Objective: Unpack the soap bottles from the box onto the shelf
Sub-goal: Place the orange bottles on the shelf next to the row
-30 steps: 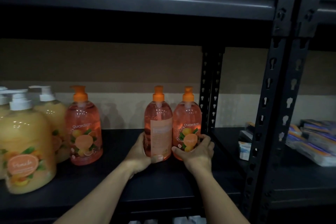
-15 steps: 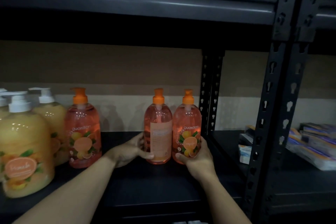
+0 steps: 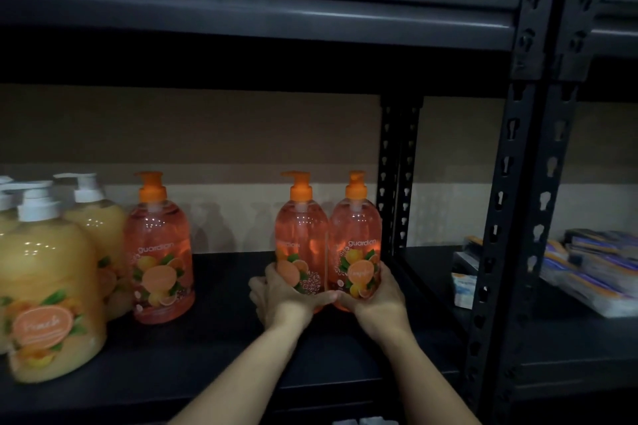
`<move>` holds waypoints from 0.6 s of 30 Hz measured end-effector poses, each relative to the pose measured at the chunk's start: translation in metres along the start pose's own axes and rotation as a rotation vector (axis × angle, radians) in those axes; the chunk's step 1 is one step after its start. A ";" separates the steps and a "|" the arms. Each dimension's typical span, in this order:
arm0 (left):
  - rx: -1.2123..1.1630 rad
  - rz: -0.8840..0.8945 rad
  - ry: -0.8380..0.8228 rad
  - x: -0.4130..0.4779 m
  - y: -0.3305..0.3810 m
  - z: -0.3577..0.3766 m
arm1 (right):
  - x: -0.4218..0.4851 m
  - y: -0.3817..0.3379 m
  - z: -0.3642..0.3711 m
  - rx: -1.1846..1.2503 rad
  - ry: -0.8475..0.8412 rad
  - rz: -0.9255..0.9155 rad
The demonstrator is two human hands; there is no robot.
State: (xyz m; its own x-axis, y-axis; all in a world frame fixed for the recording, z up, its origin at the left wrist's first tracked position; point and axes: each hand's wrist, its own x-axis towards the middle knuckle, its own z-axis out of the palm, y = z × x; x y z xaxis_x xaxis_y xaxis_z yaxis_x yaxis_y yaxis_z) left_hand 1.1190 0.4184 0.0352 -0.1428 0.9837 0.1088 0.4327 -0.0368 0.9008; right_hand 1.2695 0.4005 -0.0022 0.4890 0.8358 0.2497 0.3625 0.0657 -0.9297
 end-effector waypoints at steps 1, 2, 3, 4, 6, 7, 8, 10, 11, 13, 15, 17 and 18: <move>-0.018 -0.021 0.000 -0.002 0.002 0.000 | 0.000 0.000 -0.001 0.002 0.003 0.003; -0.058 -0.030 -0.006 0.000 -0.001 -0.001 | 0.000 -0.001 0.000 0.001 0.006 0.008; -0.098 -0.025 -0.028 0.002 -0.004 -0.002 | 0.000 -0.001 -0.001 -0.003 0.008 0.011; -0.138 -0.012 -0.064 0.008 -0.010 -0.004 | 0.000 -0.001 0.000 -0.008 0.005 0.015; -0.211 0.028 -0.174 0.015 -0.020 -0.011 | 0.001 -0.001 0.000 -0.015 -0.001 0.021; -0.229 0.052 -0.225 0.016 -0.023 -0.013 | 0.001 -0.001 0.000 -0.011 0.000 0.026; -0.224 0.067 -0.245 0.016 -0.025 -0.013 | 0.001 -0.001 -0.001 -0.009 -0.001 0.027; -0.217 0.076 -0.213 0.015 -0.027 -0.012 | 0.001 -0.001 -0.001 0.002 -0.014 0.020; -0.221 0.074 -0.187 0.015 -0.028 -0.010 | 0.001 -0.002 -0.001 0.012 -0.013 0.017; -0.207 0.065 -0.133 0.016 -0.028 -0.006 | 0.001 -0.002 0.000 0.017 0.001 0.008; -0.174 0.053 -0.081 0.017 -0.027 -0.002 | 0.001 -0.002 0.001 0.010 0.007 -0.007; -0.124 0.065 -0.035 0.014 -0.023 0.000 | 0.000 -0.002 0.001 0.001 0.013 -0.009; -0.098 0.078 -0.012 0.012 -0.021 0.001 | 0.000 -0.003 0.000 -0.004 0.018 -0.013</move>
State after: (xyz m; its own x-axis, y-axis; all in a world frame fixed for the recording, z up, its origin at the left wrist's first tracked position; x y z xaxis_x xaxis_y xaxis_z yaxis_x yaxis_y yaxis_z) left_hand 1.1091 0.4316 0.0174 -0.1012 0.9793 0.1754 0.3527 -0.1295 0.9267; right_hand 1.2681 0.4003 0.0006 0.4987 0.8246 0.2670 0.3719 0.0746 -0.9253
